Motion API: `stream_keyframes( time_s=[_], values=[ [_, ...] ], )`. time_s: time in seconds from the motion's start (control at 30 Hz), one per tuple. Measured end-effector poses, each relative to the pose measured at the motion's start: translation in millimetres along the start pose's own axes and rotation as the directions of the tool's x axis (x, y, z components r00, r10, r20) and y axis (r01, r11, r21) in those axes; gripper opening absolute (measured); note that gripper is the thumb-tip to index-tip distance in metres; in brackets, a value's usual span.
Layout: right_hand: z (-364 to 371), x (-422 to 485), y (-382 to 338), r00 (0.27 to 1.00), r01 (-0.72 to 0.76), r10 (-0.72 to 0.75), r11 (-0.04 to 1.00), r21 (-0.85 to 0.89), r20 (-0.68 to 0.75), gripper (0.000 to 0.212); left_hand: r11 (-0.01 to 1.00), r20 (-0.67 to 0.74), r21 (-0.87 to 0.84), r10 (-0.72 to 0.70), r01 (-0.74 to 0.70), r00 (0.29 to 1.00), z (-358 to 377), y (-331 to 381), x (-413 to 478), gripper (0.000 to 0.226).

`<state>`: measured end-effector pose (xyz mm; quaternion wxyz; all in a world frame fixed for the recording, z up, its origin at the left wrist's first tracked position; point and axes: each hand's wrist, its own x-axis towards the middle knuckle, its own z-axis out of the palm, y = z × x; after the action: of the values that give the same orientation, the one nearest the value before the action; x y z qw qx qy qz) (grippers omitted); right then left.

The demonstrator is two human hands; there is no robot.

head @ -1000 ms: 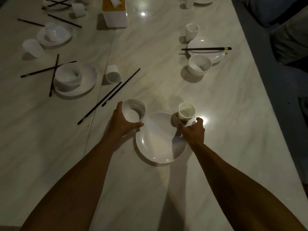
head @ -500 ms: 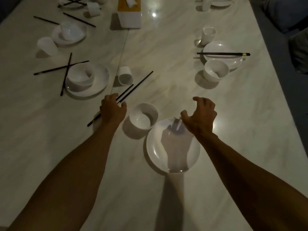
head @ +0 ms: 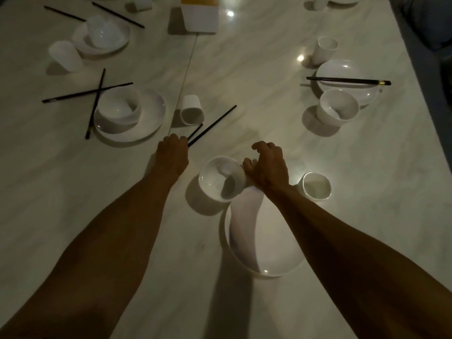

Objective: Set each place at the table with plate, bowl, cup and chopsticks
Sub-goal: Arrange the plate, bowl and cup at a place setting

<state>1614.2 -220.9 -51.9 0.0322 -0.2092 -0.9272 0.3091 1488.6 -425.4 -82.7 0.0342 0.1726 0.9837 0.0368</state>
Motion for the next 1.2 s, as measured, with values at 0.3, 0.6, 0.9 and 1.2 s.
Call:
stream_keyframes(
  time_s=[0.3, 0.6, 0.9, 1.2],
  values=[
    [8.0, 9.4, -3.6, 0.999, -0.042, 0.041, 0.999, 0.029, 0.025, 0.044, 0.991, 0.031, 0.069, 0.115, -0.117, 0.993, -2.2, -6.6, -1.0, 0.016],
    [7.8, 15.3, -17.4, 0.999, -0.039, 0.037, 0.997, 0.062, 0.034, 0.044, 0.969, 0.123, -0.225, -0.073, 0.1, 0.99, -18.0, 10.8, 8.1, 0.02],
    [-28.7, 15.3, -71.9, 1.0, 0.002, -0.004, 0.913, 0.408, 0.006, 0.042, 0.623, 0.014, -0.782, -0.036, 0.034, 0.999, -144.2, 69.6, 23.5, 0.018],
    [-73.7, -9.7, -76.6, 0.993, -0.085, 0.015, 0.788, 0.61, 0.119, 0.021, 0.163, 0.251, -0.952, -0.072, 0.26, 0.965, -148.7, 111.9, -7.2, 0.017]
  ],
)
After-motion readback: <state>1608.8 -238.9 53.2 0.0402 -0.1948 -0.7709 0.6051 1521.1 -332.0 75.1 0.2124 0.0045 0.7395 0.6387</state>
